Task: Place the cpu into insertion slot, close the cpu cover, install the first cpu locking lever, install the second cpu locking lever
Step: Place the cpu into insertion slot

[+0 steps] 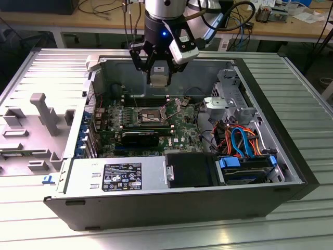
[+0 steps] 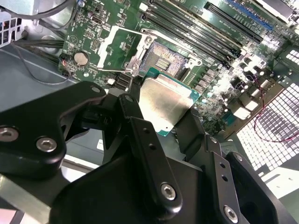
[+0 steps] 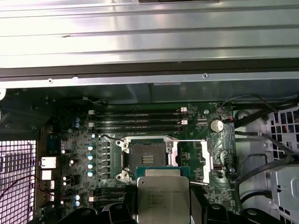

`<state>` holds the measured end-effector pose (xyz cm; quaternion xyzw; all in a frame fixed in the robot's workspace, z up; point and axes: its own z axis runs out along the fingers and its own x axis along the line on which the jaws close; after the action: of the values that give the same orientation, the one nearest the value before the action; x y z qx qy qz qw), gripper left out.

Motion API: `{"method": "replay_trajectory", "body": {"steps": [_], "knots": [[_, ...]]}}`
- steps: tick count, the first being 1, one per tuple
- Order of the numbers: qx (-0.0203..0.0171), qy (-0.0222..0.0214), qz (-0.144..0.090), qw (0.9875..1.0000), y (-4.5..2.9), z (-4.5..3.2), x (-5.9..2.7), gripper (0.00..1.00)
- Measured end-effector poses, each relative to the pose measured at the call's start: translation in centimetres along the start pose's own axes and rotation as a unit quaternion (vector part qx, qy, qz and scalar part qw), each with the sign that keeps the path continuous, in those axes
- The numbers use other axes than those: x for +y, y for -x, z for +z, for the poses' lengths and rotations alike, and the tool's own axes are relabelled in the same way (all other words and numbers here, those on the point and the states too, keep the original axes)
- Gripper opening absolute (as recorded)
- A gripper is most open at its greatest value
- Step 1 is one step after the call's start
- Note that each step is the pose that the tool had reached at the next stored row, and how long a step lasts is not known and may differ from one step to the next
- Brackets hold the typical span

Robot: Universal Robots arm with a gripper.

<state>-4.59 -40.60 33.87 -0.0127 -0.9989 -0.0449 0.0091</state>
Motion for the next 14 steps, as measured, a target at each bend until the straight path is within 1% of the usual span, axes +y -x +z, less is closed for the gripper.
{"method": "replay_trajectory", "body": {"steps": [3,8,14], "knots": [[0.0000,0.0000,0.000,1.0000,-0.10,0.11,0.08,0.55],[0.0000,0.0000,0.000,1.0000,-0.50,0.27,0.33,0.55],[0.0000,-0.0001,0.000,1.0000,-0.51,0.28,0.33,0.55]]}}
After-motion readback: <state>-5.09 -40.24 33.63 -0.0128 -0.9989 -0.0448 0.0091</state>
